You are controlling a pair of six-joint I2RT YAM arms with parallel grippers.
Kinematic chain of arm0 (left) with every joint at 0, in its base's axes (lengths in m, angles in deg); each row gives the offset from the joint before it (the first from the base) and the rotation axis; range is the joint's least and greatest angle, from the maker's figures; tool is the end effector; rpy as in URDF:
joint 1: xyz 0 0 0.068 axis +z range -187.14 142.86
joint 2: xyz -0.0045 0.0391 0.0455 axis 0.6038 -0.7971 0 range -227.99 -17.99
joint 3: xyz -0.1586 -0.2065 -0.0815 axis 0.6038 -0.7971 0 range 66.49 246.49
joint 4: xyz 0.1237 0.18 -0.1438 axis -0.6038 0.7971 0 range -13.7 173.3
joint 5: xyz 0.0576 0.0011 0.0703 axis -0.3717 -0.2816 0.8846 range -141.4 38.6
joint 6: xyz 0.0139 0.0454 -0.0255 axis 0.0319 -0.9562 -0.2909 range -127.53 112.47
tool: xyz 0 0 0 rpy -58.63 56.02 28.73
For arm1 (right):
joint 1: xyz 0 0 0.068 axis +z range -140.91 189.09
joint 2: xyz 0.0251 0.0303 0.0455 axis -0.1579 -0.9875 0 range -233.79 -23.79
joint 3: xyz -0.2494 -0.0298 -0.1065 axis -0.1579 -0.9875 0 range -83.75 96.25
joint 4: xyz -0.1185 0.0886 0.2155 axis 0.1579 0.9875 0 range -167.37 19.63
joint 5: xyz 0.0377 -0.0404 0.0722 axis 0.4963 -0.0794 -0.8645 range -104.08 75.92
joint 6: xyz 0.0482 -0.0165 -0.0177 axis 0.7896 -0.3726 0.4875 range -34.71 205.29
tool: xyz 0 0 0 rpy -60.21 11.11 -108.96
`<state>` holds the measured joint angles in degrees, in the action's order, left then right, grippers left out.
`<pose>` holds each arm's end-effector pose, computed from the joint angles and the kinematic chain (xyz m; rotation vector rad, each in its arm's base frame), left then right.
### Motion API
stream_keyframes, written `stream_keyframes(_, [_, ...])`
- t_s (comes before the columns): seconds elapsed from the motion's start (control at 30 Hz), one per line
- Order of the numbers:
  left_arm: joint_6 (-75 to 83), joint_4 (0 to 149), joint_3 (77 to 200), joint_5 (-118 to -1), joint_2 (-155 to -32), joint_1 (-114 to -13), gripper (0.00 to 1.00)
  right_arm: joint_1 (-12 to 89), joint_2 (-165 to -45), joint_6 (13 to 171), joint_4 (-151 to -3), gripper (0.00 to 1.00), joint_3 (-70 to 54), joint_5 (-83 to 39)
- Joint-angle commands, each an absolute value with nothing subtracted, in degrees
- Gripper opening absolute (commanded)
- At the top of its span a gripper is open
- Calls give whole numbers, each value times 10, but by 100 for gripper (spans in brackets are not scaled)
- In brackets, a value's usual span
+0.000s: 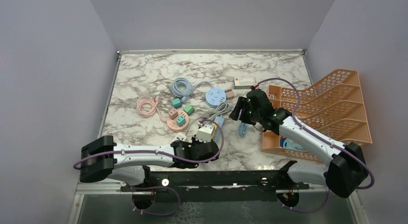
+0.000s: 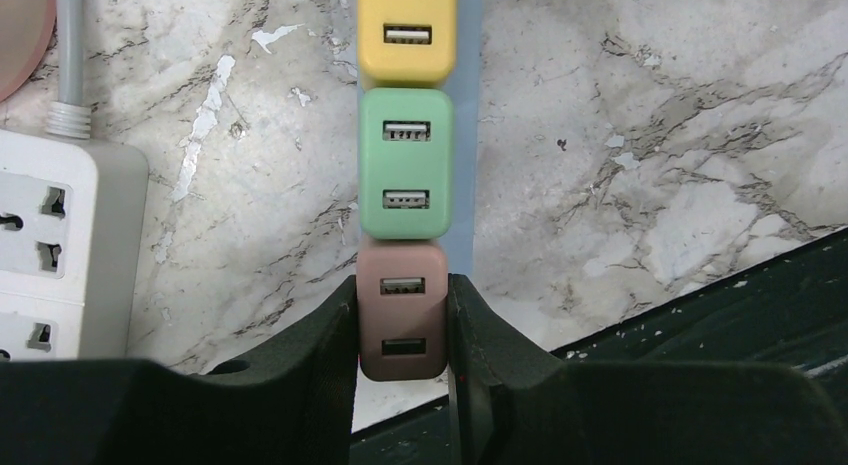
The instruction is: Insert the plug
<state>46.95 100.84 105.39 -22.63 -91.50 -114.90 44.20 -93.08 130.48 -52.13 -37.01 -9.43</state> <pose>0.0665 -0.2258 0.1865 0.3245 2.4350 -0.3637 0.2057 0.1410 0.2408 0.2558 2.4620 0.5392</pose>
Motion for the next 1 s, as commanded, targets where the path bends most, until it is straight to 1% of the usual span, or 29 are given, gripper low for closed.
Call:
stream_keyframes(0.0, [488, 1029, 1004, -338, -1022, -1152, 0, 436, -928, 1298, -544, 59, -372, -112])
stream_keyframes(0.07, [496, 1025, 994, -369, -1052, -1157, 0, 435, -929, 1299, -544, 59, -371, -114])
stream_keyframes(0.2, [510, 1021, 974, -375, -1068, -1176, 0, 432, -929, 1300, -544, 59, -371, -114])
stream_keyframes(0.3, [504, 1016, 973, -370, -1052, -1177, 0, 430, -929, 1300, -543, 59, -370, -114])
stream_keyframes(0.43, [485, 1029, 1000, -350, -1007, -1173, 0, 428, -928, 1300, -542, 59, -369, -114])
stream_keyframes(0.47, [482, 1035, 1008, -345, -996, -1168, 6, 428, -927, 1300, -541, 59, -368, -114])
stream_keyframes(0.5, [480, 1041, 1018, -341, -985, -1161, 15, 427, -928, 1300, -541, 59, -368, -115])
stream_keyframes(0.57, [476, 1055, 1038, -333, -963, -1147, 35, 427, -927, 1301, -541, 59, -369, -117])
stream_keyframes(0.6, [474, 1059, 1050, -337, -955, -1130, 48, 427, -927, 1301, -541, 59, -368, -118])
stream_keyframes(0.63, [466, 1059, 1063, -351, -948, -1111, 57, 427, -927, 1301, -541, 59, -368, -119])
stream_keyframes(0.67, [454, 1060, 1077, -364, -946, -1096, 62, 426, -927, 1302, -541, 59, -368, -120])
stream_keyframes(0.7, [441, 1063, 1094, -371, -947, -1086, 66, 427, -927, 1302, -541, 59, -369, -120])
stream_keyframes(0.8, [411, 1076, 1141, -375, -951, -1069, 71, 426, -926, 1302, -538, 59, -369, -119])
stream_keyframes(0.97, [395, 1101, 1191, -377, -946, -1045, 75, 425, -921, 1297, -531, 59, -363, -110])
